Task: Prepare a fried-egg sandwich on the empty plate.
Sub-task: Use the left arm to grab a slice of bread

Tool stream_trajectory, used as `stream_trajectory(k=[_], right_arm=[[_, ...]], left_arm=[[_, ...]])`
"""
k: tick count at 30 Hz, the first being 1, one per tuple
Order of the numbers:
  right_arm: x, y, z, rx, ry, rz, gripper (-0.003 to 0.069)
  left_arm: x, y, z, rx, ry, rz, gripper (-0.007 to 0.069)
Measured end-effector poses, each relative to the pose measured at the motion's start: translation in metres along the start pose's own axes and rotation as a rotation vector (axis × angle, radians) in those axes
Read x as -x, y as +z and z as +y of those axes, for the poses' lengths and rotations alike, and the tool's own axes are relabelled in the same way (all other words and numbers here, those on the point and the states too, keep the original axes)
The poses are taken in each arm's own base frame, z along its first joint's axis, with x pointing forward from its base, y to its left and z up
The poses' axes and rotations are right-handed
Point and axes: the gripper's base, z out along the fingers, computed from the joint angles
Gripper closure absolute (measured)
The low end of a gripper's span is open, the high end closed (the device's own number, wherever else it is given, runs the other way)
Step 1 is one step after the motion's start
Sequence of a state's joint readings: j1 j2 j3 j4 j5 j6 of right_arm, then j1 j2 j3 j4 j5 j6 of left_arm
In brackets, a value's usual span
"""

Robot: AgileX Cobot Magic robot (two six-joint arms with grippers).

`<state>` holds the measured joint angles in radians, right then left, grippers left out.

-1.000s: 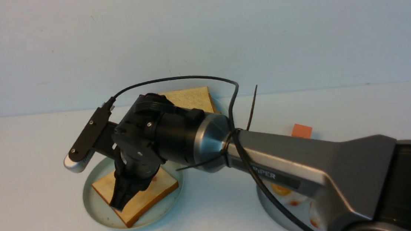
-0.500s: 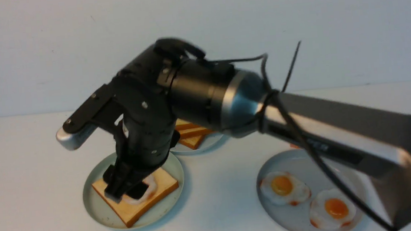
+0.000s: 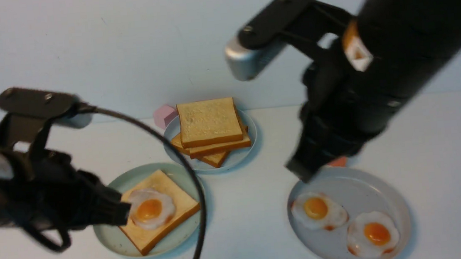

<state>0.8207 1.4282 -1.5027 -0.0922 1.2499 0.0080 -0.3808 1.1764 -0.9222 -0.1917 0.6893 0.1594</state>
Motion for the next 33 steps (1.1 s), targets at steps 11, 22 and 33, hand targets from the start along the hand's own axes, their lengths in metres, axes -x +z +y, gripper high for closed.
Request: stream_trajectory(k=[11, 22, 33], right_arm=[[-0.111, -0.067, -0.003, 0.020, 0.167, -0.211, 0.0665], [-0.122, -0.079, -0.004, 0.026, 0.190, -0.270, 0.0661], [-0.123, -0.079, -0.003, 0.029, 0.191, -0.261, 0.0655]], left_arm=[[0.107, 0.135, 0.005, -0.187, 0.337, 0.196, 0.0638], [0.145, 0.200, 0.021, -0.144, 0.536, 0.270, 0.0582], [0.145, 0.230, 0.034, -0.049, 0.802, 0.225, 0.0145]])
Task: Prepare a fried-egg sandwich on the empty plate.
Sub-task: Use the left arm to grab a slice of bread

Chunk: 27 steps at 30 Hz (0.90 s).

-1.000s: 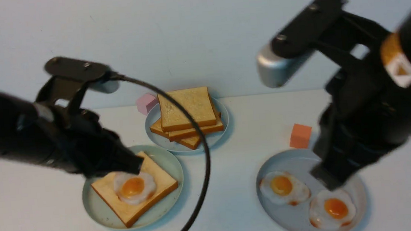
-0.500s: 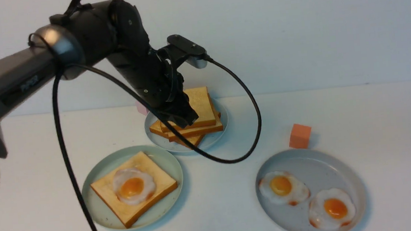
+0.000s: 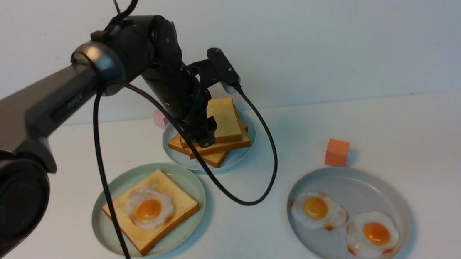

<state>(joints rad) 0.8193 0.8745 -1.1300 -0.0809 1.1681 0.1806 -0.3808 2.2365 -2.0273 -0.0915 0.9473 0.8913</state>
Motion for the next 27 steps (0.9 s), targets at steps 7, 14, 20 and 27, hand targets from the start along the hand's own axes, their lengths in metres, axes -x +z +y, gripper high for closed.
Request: stream_trajectory(k=[7, 14, 20, 27], right_arm=[[0.000, 0.000, 0.000, -0.001, 0.000, 0.003, 0.0652], [0.000, 0.000, 0.000, -0.001, 0.000, 0.003, 0.0652], [0.000, 0.000, 0.000, -0.001, 0.000, 0.003, 0.0652], [0.000, 0.000, 0.000, -0.001, 0.000, 0.003, 0.0650]], left_arm=[[-0.005, 0.027, 0.001, 0.026, 0.028, 0.016, 0.0141], [-0.009, 0.043, 0.000, 0.025, 0.036, 0.032, 0.0209], [-0.009, 0.044, 0.001, 0.040, 0.041, 0.028, 0.0357], [-0.009, 0.044, 0.001, 0.041, 0.041, 0.025, 0.0578]])
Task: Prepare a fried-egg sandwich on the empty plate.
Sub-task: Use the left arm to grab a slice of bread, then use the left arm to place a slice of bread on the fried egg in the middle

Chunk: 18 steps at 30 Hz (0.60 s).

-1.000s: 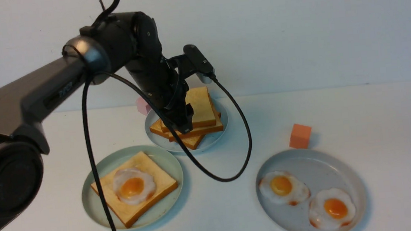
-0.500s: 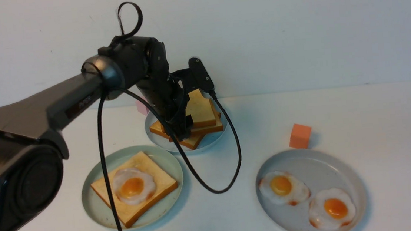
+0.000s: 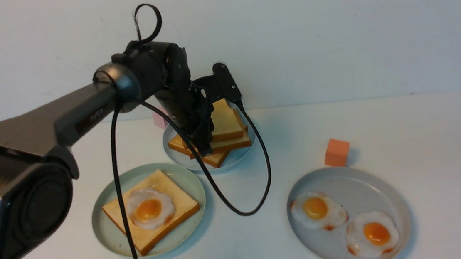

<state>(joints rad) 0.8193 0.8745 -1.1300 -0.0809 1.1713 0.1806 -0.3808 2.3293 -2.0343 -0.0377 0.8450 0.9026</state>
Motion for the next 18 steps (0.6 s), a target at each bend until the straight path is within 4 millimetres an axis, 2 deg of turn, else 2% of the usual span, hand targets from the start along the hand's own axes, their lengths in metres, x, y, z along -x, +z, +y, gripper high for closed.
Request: stream_trajectory(k=[2, 7, 10, 14, 15, 17, 18], right_arm=[[0.000, 0.000, 0.000, 0.001, 0.000, 0.000, 0.0649], [0.000, 0.000, 0.001, 0.010, 0.004, 0.002, 0.0646], [0.000, 0.000, 0.001, 0.010, 0.004, 0.002, 0.0644], [0.000, 0.000, 0.001, 0.011, 0.004, -0.002, 0.0643], [0.001, 0.000, 0.001, 0.011, 0.004, -0.007, 0.0642], [0.001, 0.000, 0.001, 0.013, 0.004, -0.016, 0.0642], [0.003, 0.000, 0.001, 0.016, 0.004, -0.030, 0.0641]], left_arm=[[0.000, 0.000, 0.000, 0.001, 0.000, -0.001, 0.0602], [0.003, -0.011, 0.003, 0.012, -0.013, -0.010, 0.0601], [0.007, -0.043, 0.008, 0.032, -0.100, -0.022, 0.0601], [0.012, -0.105, 0.011, 0.054, -0.251, -0.042, 0.0601], [0.012, -0.127, 0.010, 0.065, -0.294, -0.052, 0.0601], [0.010, -0.147, 0.005, 0.071, -0.319, -0.051, 0.0601], [0.003, -0.169, -0.004, 0.072, -0.349, -0.048, 0.0601]])
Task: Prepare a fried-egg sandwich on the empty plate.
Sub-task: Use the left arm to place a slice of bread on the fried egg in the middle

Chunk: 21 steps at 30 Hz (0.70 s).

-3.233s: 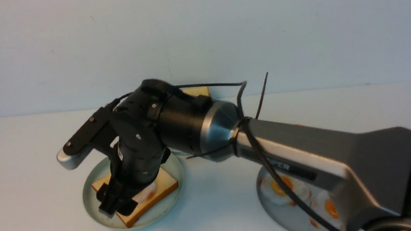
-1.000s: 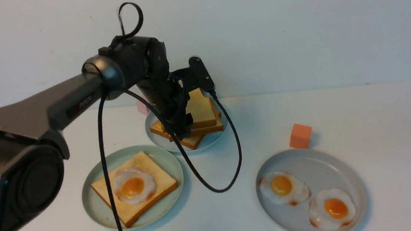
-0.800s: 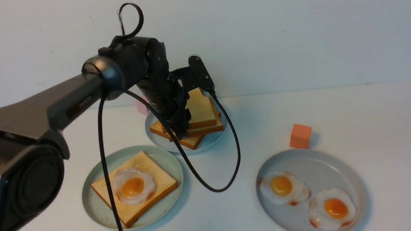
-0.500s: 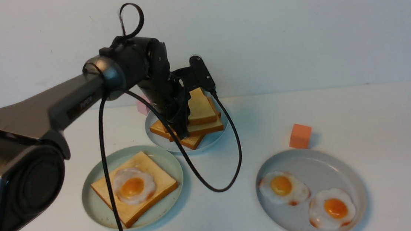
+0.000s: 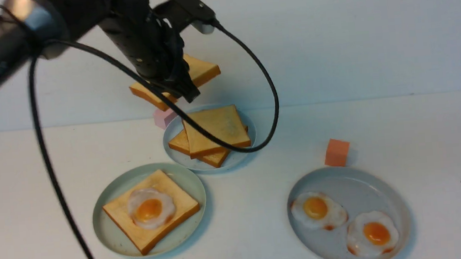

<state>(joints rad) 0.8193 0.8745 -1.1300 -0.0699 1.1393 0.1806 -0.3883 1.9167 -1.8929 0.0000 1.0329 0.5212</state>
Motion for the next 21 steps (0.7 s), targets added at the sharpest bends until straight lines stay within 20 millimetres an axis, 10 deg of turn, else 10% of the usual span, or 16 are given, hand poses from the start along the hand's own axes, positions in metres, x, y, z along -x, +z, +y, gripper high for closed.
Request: stream_trajectory(k=[6, 12, 21], right_arm=[[0.003, 0.000, 0.001, 0.006, 0.000, -0.035, 0.0637], [0.005, 0.000, 0.001, 0.012, 0.000, -0.060, 0.0633], [0.006, 0.000, 0.003, 0.033, 0.010, -0.066, 0.0627]], left_arm=[[-0.051, -0.016, -0.030, -0.032, -0.072, 0.058, 0.0601], [-0.110, 0.011, -0.063, -0.014, -0.057, 0.051, 0.0601], [-0.125, 0.033, -0.071, -0.015, -0.057, 0.052, 0.0601]])
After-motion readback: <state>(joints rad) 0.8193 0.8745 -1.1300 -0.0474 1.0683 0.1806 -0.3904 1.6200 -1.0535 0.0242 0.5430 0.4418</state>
